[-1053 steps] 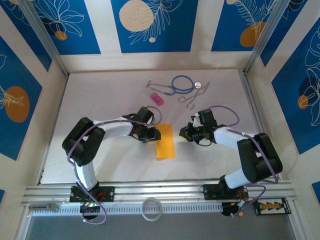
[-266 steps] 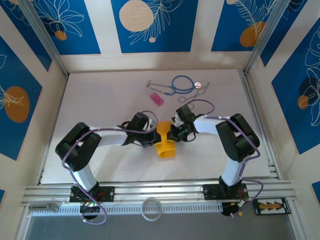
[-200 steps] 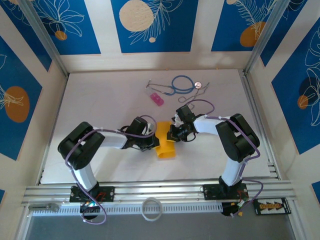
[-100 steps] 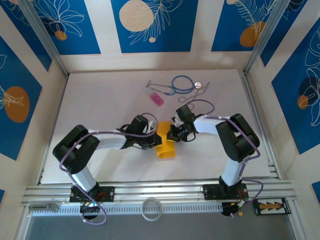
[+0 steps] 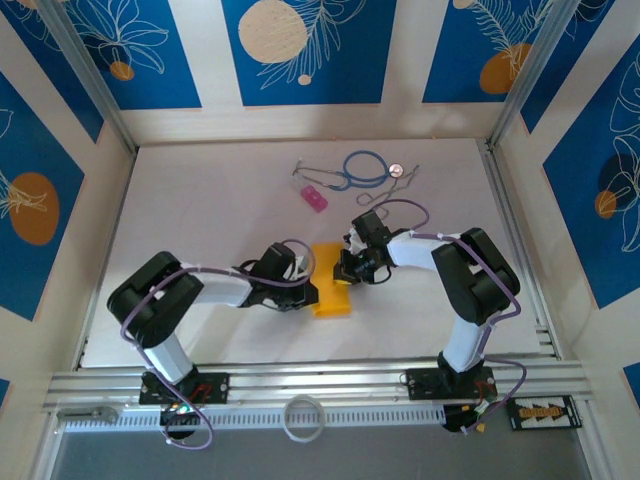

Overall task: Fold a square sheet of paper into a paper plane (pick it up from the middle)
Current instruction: First fold the square sheet of paper in half at the center of the table.

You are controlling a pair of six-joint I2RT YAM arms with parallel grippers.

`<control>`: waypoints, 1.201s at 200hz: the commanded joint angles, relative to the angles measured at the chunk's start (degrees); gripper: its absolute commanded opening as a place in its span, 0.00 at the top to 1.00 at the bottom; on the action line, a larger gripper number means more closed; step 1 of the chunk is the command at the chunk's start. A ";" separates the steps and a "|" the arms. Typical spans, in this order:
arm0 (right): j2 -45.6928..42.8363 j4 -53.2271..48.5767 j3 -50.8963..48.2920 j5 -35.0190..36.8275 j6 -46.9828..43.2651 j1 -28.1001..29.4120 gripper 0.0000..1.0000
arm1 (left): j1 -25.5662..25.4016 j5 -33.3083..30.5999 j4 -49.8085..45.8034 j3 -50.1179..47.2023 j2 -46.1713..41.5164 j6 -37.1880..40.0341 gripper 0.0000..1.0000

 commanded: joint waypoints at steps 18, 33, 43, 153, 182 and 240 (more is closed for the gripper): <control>1.33 -4.60 -3.19 5.73 0.83 0.45 1.00 | -0.61 -1.74 -6.28 -0.52 -7.31 1.57 0.90; 1.39 -4.56 -3.15 5.69 0.75 0.47 1.00 | -0.61 -1.05 -4.69 0.78 -7.98 0.22 0.89; 1.35 -4.53 -3.23 5.71 0.75 0.48 1.00 | -0.66 -0.61 -2.81 1.40 -7.50 -1.02 0.89; 1.51 -4.68 -3.39 5.70 0.67 0.60 1.00 | -2.30 2.67 10.09 -6.55 1.13 -6.53 0.88; 1.67 -4.79 -3.19 5.66 0.66 0.54 1.00 | -2.63 2.73 10.53 -10.13 -0.85 -6.25 0.88; 1.72 -5.51 -2.81 5.84 0.57 0.64 1.00 | -4.95 1.49 -1.72 -9.34 -6.68 1.02 0.88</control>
